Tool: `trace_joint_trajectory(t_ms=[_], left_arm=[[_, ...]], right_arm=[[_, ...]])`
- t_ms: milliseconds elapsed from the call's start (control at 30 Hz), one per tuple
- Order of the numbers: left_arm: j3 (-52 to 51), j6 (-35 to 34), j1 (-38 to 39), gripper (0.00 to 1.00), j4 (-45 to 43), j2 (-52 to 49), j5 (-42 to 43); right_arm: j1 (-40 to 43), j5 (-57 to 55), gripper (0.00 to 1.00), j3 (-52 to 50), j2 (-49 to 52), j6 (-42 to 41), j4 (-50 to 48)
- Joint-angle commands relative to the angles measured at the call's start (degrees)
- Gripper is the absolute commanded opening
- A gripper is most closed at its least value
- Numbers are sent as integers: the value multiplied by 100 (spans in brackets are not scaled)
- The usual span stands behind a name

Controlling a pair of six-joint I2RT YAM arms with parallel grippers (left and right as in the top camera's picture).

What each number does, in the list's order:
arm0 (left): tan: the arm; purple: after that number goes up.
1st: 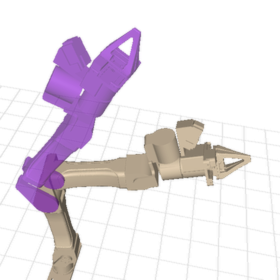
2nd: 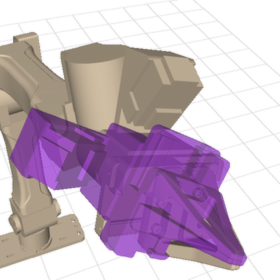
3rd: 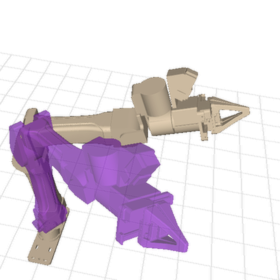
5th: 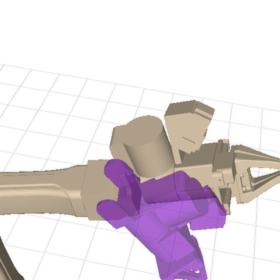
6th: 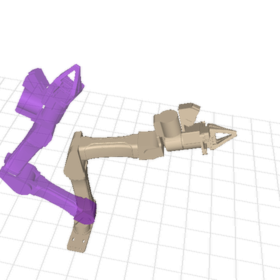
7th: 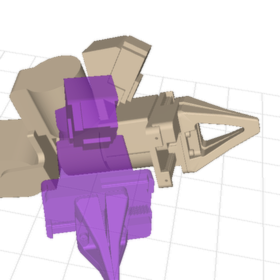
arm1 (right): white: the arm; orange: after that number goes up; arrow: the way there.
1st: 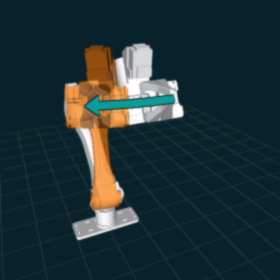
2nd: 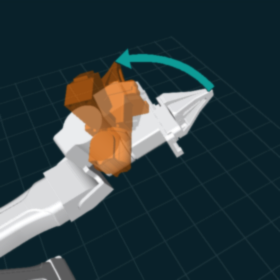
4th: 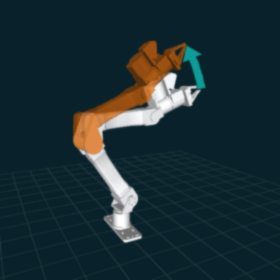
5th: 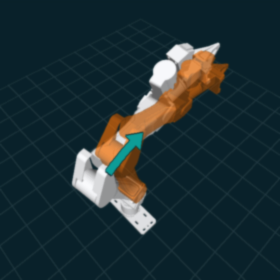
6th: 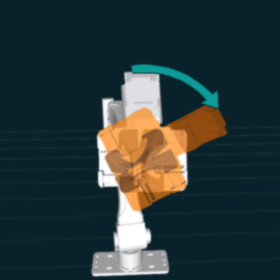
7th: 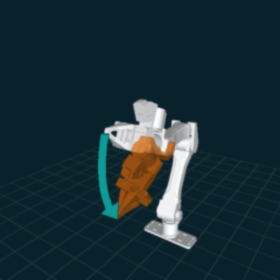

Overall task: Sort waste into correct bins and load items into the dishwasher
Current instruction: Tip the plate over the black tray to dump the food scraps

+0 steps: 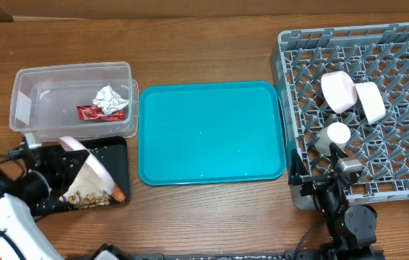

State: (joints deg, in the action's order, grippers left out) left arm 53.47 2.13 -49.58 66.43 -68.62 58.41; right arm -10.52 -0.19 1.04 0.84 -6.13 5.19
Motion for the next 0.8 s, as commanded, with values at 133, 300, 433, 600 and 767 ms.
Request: trace_joint_trajectory(t_ms=[133, 300, 433, 600, 767], left_arm=[[-44, 2050, -407, 4, 476, 90, 2288], [-44, 2133, -393, 4, 542, 127, 2496], [-44, 2168, -382, 4, 560, 140, 2455], [-9, 2100, -179, 4, 739, 210, 2096], [428, 1731, 664, 4, 566, 358, 1613]], right_arm=[[20, 31, 100, -59, -66, 17, -42], [20, 31, 100, -59, -66, 17, -42], [20, 31, 100, -59, -66, 17, -42], [20, 31, 100, -59, -66, 17, -42], [20, 31, 100, -59, -66, 17, -42]])
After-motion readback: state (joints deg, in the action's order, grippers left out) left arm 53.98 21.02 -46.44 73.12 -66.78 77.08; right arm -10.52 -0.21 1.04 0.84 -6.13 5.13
